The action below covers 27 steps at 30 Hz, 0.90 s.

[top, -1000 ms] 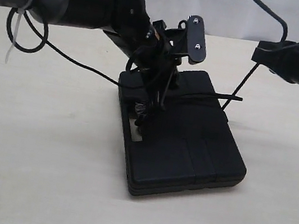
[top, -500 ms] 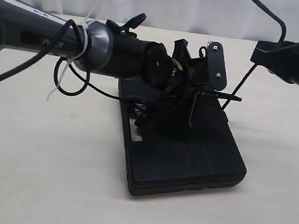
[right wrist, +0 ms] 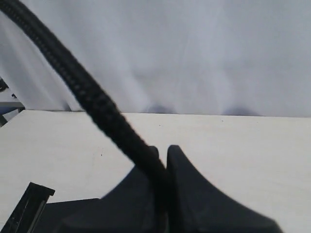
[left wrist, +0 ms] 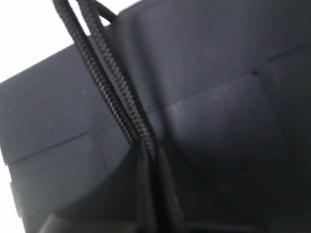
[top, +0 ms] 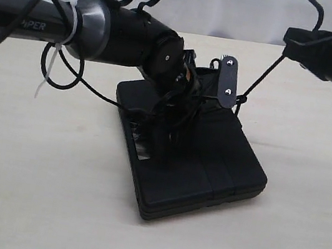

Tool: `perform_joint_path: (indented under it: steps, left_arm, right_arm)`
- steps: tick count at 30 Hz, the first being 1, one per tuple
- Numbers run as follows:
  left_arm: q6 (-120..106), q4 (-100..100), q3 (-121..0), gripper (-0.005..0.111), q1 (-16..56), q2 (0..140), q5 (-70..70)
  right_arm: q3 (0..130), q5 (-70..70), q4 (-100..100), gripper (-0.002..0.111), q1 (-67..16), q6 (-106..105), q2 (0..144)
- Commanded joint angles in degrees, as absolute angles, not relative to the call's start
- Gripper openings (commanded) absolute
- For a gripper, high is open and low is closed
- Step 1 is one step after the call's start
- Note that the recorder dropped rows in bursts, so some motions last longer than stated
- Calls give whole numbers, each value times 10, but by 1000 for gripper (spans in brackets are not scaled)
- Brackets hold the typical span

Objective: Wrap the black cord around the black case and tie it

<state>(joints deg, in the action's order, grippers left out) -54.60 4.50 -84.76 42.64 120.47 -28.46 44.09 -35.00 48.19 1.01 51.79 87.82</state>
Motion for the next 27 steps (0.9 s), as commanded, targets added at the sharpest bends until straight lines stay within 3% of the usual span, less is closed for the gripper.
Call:
perform_joint_path:
  steps: [1,10,18,27]
  left_arm:
    - [-528,5,-848,0,420,1210,-318]
    - [-520,-4,-848,0,414,1214,-343]
    - [-520,-4,-795,0,414,1221,-257]
    - [-520,-4,-795,0,402,1225,-323]
  right_arm:
    - [442,-350,460,4,13,491,866]
    - [449,-284,274,4,15,320,976]
    - [460,-249,274,4,114,328,1009]
    - [460,-284,261,4,122,339,1052]
